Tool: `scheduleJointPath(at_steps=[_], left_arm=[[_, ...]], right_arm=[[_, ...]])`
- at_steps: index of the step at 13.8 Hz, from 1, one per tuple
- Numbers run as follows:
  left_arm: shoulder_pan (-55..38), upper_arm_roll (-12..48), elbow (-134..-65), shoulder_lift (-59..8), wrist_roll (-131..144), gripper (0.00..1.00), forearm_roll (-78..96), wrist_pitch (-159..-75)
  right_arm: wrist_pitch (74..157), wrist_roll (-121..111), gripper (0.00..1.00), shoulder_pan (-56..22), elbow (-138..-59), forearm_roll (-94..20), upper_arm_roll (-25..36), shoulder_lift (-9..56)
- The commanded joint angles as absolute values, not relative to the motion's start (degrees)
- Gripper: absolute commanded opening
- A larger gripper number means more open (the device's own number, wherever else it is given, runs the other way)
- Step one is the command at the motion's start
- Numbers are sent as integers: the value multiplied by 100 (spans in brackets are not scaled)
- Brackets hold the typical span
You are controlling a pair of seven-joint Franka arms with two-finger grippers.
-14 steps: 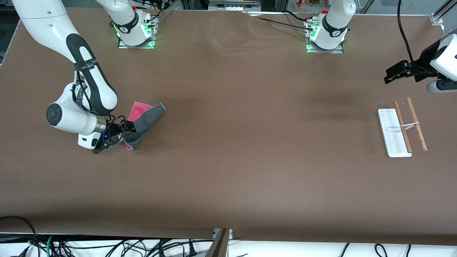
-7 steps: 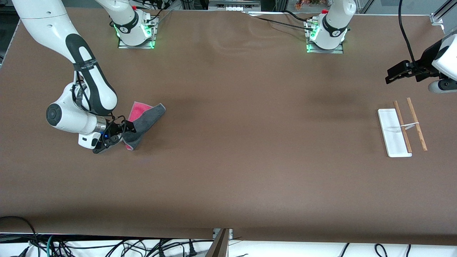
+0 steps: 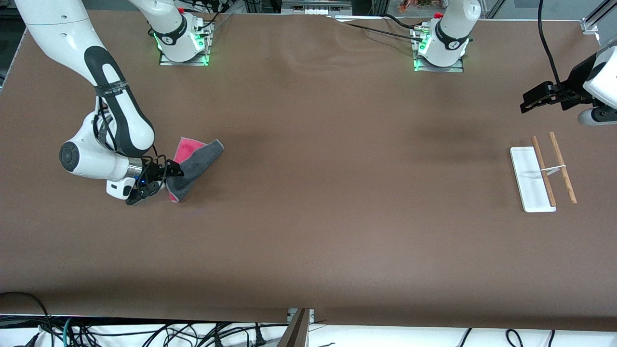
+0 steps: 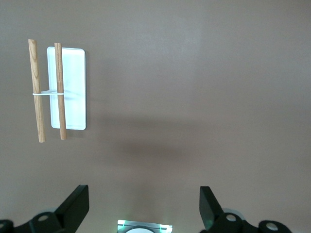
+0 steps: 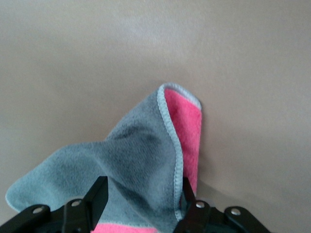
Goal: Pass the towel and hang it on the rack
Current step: 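Lift the towel with the right gripper toward the table middle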
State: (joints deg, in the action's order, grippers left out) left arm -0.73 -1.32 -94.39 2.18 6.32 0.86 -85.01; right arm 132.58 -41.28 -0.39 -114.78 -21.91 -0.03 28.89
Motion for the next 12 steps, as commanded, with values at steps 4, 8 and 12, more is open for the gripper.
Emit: scheduleJointPath(at_steps=[4, 8, 12], left_arm=[[-26, -105, -9378, 220, 659, 100, 202, -8411], [-26, -105, -9378, 220, 650, 100, 202, -8411], [-26, -105, -9378, 220, 650, 100, 202, -8411]], right_arm=[[12788, -4298, 45, 9, -11531, -2338, 158, 2716], [12692, -4254, 13, 9, -11531, -2338, 167, 2733], [12138, -4210, 0, 9, -11365, -2373, 167, 2716]])
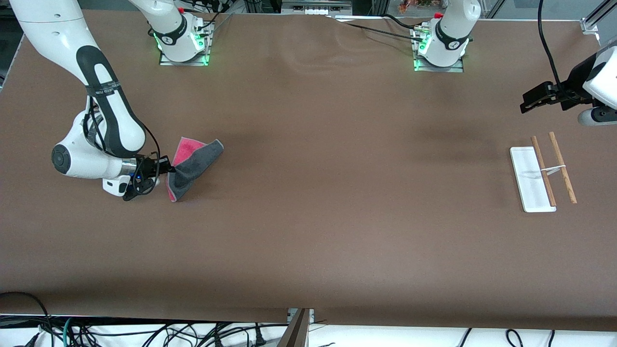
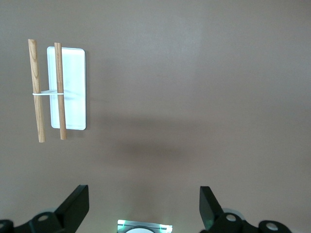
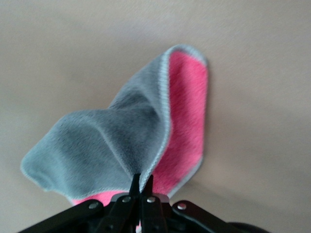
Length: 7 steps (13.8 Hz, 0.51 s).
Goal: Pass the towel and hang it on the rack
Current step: 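Lift the towel with the right gripper toward the table middle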
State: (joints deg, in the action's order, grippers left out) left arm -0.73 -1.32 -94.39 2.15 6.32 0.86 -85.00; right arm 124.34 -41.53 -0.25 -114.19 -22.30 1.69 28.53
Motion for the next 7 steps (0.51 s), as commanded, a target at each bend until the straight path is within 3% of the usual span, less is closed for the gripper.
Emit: scheduleJointPath(at_steps=[1, 3, 7], left_arm=[[-26, -105, -9378, 220, 650, 100, 202, -8411], [-26, -105, -9369, 211, 650, 100, 202, -8411], [-26, -105, -9369, 211, 659, 100, 202, -8411]], right_arm=[[12138, -4175, 0, 9, -11329, -2451, 167, 2707], [12024, -3764, 0, 9, -10971, -2435, 10, 2541], [11049, -2570, 0, -192, -9636, -1752, -613, 2408]])
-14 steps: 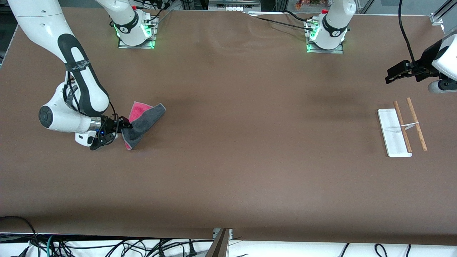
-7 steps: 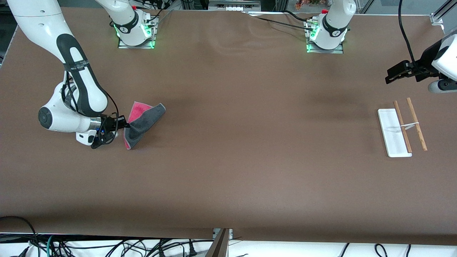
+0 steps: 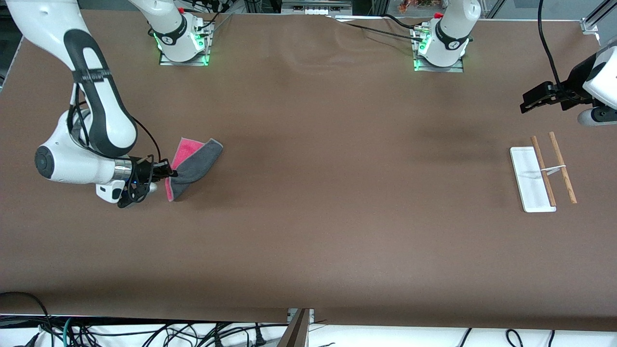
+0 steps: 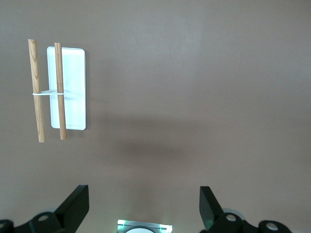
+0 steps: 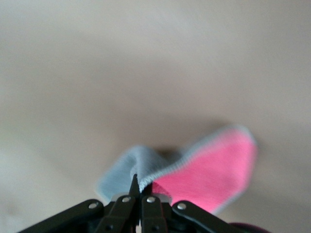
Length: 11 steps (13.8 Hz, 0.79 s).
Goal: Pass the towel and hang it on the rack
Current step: 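Lift the towel with the right gripper toward the table middle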
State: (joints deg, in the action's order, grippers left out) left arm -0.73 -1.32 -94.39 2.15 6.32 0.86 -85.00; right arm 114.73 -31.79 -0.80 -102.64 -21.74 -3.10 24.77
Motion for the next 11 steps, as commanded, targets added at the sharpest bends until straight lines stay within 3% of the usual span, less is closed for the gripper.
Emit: scheduleJointPath(at_steps=[1, 6, 11], left_arm=[[-26, -105, -9369, 220, 650, 100, 202, -8411], [-18, -123, -9360, 220, 633, 100, 202, -8402], [-9, -167, -9343, 220, 589, 100, 202, -8394]], right_arm=[[10952, -2157, 0, -298, -9320, -1358, -841, 2417], [10758, 207, 0, -667, -8508, -449, -2186, 2417], [10793, 659, 0, -1072, -7885, -264, -2811, 2426]])
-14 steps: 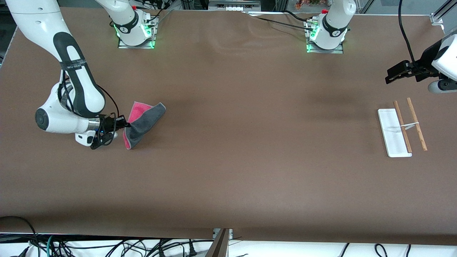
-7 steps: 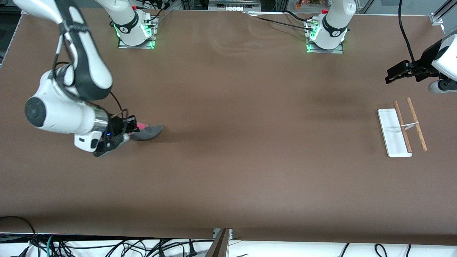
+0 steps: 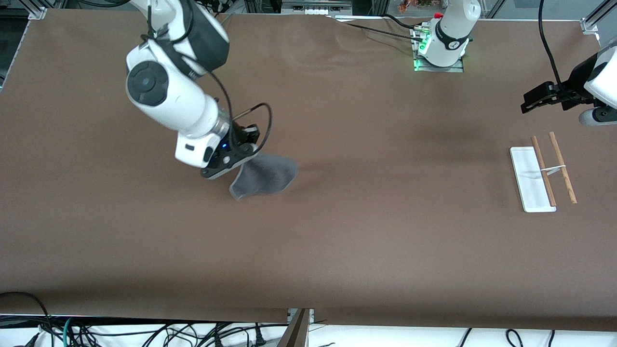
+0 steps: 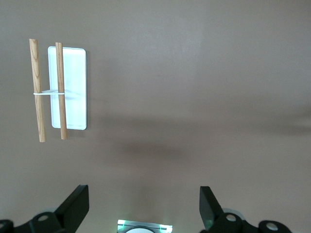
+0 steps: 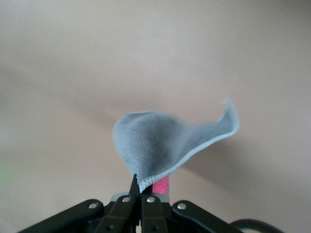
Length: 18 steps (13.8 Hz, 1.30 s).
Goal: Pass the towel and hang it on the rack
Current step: 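Lift the towel with the right gripper toward the table middle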
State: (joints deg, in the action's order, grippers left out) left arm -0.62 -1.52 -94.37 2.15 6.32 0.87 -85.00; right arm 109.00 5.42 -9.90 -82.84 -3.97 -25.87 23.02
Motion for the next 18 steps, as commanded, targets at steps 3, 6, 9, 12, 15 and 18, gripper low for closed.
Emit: scheduleJointPath(at_steps=[3, 6, 9, 12, 15, 18], left_arm=[[105, -185, -9351, 220, 580, 100, 220, -8385], [105, -176, -9334, 202, 580, 100, 308, -8393], [106, -185, -9334, 176, 580, 100, 387, -8402], [88, -185, -9325, 79, 650, 100, 684, -8481], [0, -185, -9334, -70, 703, 100, 834, -8928], [-166, -185, -9334, -307, 1054, 100, 1116, -9306]], right_arm=[[10793, 764, 0, -1475, -7577, -237, -2927, 2426], [10837, 1228, 0, -1801, -7252, -246, -2927, 2426], [11090, 1353, 0, -2117, -7058, -255, -2927, 2470], [11425, 1388, 0, -2188, -7066, -334, -2944, 2478], [11558, 1450, 0, -2197, -7101, -290, -2953, 2566], [11688, 1450, 0, -2355, -7093, -272, -2953, 2803]])
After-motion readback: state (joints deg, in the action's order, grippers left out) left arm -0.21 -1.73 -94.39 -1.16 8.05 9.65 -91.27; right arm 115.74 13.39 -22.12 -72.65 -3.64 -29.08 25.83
